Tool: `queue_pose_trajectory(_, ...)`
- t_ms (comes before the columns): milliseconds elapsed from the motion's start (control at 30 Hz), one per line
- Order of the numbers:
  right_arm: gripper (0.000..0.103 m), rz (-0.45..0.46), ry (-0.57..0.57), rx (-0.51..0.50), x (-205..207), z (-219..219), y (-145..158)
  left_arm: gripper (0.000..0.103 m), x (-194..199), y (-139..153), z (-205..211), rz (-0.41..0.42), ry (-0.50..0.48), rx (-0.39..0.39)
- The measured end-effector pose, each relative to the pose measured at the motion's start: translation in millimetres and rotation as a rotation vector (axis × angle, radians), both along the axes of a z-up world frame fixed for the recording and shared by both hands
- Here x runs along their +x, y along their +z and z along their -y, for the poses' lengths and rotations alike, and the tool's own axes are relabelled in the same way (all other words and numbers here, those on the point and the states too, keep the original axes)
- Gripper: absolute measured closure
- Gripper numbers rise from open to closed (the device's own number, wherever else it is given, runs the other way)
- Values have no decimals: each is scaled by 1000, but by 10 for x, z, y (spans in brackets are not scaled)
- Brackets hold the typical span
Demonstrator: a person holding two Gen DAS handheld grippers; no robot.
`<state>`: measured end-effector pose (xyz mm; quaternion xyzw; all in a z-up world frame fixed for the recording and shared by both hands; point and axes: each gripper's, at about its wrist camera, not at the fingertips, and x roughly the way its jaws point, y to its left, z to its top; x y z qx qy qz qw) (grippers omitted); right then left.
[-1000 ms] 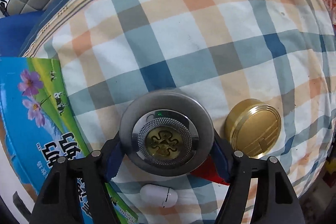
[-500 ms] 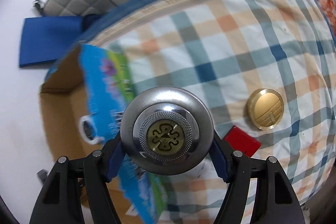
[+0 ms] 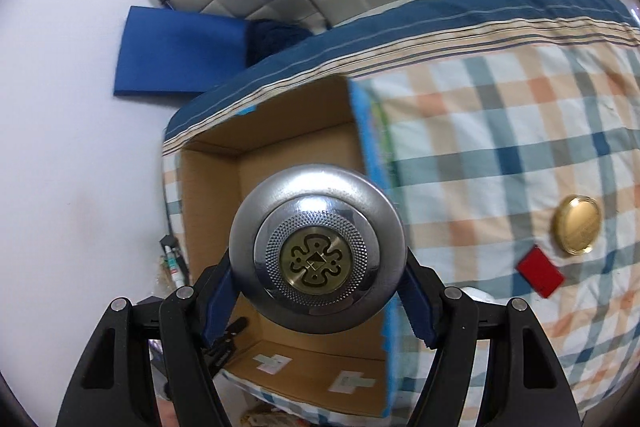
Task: Organize rigid objects
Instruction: 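Carry the silver canister over the box toward the two containers, then lower the silver canister beside the containers and open the right tool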
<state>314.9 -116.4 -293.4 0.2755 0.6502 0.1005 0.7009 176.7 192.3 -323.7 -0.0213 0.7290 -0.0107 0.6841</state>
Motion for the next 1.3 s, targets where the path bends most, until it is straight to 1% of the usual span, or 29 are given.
queue_pose_trajectory(167, 30, -2, 39, 23, 143, -288, -53, 98, 27, 14, -34, -2, 5, -5)
queue_pose_trajectory(300, 30, -2, 60, 27, 283, -501, -161, 98, 56, 20, -57, -6, 4, -4)
queue_pose_trajectory(467, 30, -8, 80, -1, 475, -707, -341, 98, 68, -27, -84, -10, 15, -14)
queue_pose_trajectory(700, 30, -49, 108, -92, 736, -968, -719, 98, 138, -48, -158, -16, 15, -17)
queue_pose_trajectory(933, 30, -80, 108, -154, 845, -1107, -1068, 98, 135, -70, -184, -16, 20, -18)
queue_pose_trajectory(1200, 30, -79, 129, -247, 924, -1203, -1261, 98, 121, -89, -170, -14, 15, -12)
queue_pose_trajectory(1300, 27, -105, 161, -286, 930, -1233, -1323, 98, 113, -86, -163, -10, 14, -11)
